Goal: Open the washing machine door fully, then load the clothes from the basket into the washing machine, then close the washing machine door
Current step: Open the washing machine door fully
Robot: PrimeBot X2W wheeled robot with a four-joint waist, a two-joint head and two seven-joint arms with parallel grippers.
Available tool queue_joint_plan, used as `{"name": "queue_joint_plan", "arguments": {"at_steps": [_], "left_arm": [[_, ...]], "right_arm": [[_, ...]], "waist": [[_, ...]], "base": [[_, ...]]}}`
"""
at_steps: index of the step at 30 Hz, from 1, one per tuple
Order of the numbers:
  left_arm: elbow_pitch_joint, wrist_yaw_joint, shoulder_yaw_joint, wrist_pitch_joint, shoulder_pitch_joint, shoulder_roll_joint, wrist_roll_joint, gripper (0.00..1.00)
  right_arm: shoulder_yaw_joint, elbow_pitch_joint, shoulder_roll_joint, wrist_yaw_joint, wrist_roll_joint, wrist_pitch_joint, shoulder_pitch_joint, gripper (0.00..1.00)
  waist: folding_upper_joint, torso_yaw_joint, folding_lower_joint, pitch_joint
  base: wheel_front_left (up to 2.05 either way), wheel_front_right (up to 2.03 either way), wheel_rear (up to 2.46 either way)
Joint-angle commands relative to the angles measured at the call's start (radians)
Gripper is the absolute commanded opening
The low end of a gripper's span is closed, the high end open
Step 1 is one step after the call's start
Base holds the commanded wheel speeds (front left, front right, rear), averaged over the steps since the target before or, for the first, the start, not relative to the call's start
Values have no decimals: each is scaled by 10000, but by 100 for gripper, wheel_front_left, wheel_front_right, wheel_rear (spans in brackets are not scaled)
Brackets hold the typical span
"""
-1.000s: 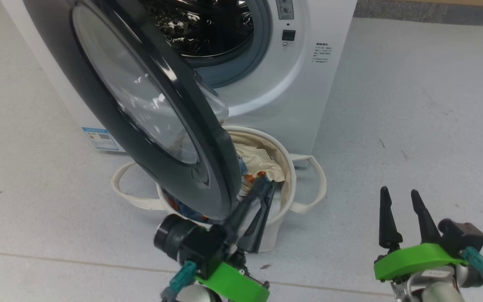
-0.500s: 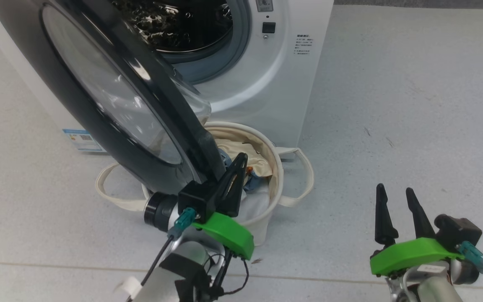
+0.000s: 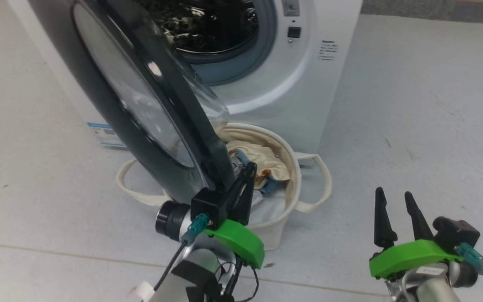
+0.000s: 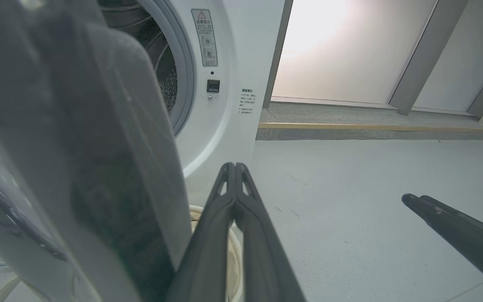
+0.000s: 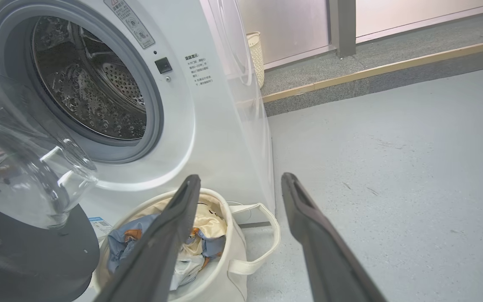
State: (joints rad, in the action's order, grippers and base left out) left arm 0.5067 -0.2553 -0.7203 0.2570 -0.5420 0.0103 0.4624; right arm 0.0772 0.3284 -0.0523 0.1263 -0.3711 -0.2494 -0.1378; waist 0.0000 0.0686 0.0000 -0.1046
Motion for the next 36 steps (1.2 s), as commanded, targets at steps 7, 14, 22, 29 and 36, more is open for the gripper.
{"name": "queue_joint_plan", "arguments": {"at_steps": [7,14,22,29,36], "left_arm": [[-513,-380,624,48,206,400,83,0],[-586,-586,871,48,537,400,-121,0],[-699,-773,1536,48,961,400,-361,0],[-987,-892,2208,48,1213,400,-627,0],[-1273,-1071,3146,48,1421,467,-984,0]], "right_arm": [[303,-194,20,44,90,-124,-132,100],[419,-114,20,44,45,-124,-45,100],[441,-91,20,44,38,-124,-68,100],[345,-39,20,44,89,-124,-83,100],[354,23,20,44,101,-124,-154,100]], "waist": [[0,1385,0,140],[0,2577,0,283],[0,3508,0,188],[0,3885,0,110],[0,4053,0,26]], "base": [[0,0,0],[0,0,0],[0,0,0],[0,0,0],[0,0,0]]}}
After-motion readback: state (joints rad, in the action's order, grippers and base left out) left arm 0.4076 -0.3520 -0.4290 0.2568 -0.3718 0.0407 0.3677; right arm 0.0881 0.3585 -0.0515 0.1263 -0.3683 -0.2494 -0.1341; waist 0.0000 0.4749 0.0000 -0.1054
